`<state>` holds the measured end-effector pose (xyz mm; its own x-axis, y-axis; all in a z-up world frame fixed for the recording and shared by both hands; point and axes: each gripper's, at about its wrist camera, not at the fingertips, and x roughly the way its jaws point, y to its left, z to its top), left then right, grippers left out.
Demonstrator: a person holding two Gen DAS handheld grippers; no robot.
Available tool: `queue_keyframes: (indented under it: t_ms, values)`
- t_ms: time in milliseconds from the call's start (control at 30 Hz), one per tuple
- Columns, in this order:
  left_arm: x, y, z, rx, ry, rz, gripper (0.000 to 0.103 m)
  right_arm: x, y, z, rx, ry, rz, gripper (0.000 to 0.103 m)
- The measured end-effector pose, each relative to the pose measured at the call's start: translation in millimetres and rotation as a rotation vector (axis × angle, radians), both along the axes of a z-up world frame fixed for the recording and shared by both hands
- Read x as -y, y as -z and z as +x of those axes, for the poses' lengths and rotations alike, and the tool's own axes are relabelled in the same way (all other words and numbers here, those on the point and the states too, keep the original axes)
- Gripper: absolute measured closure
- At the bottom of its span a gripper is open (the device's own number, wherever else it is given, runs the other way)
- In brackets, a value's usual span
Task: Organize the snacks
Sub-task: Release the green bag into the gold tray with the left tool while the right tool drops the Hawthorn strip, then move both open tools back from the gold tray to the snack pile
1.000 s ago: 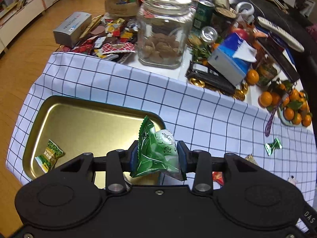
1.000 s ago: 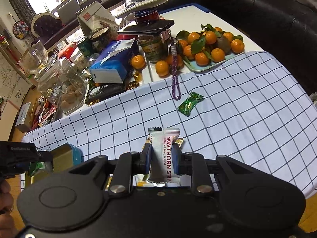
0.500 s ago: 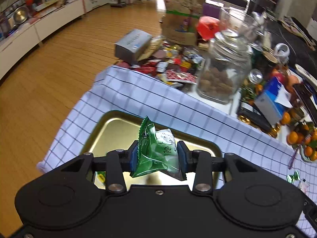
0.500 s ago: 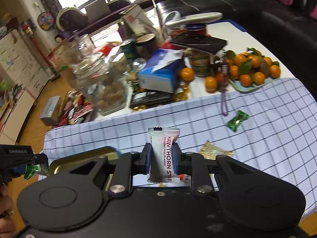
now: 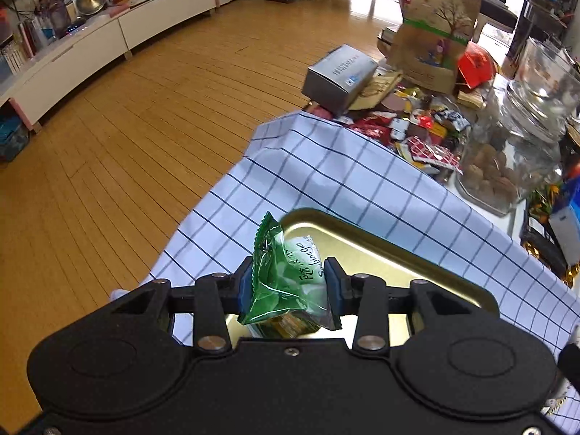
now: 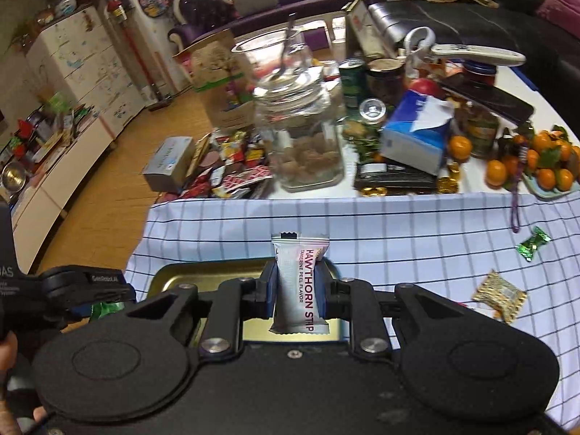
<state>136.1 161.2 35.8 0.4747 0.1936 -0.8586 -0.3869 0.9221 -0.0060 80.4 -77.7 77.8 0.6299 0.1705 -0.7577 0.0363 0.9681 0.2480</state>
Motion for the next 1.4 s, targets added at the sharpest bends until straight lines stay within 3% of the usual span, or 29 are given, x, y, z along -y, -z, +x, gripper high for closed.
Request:
queue_keyframes:
  t_ms: [167,300,433,533,700,833,1100,1400]
  values:
    - [-12,-14,1,0.047,0.007,-0.014,0.055,-28,12,17,-0.017,-0.040,-0.010,0.080]
    - [-3,-16,6,0.067,0.035,0.026,0.055,-42,23,28,-0.033,-0.062,-0.013,0.080]
    - [7,-17,11,0.075,0.080,0.014,0.054,-52,34,39,-0.050,-0.071,-0.016,0.080]
    - [8,-22,9,0.108,0.071,0.014,0.049,-55,41,46,-0.051,-0.070,-0.005,0.080]
    - [7,-25,6,0.137,0.047,0.012,0.050,-56,48,50,-0.044,-0.071,0.018,0.077]
    - [8,-24,9,0.127,0.033,-0.012,0.050,-52,47,49,-0.045,-0.074,0.047,0.077]
    - [13,-24,8,0.105,0.039,-0.103,0.051,-43,44,35,-0.028,-0.106,-0.006,0.077]
    - [32,-25,8,0.092,0.117,-0.178,0.056,-15,39,9,-0.064,-0.069,-0.047,0.077]
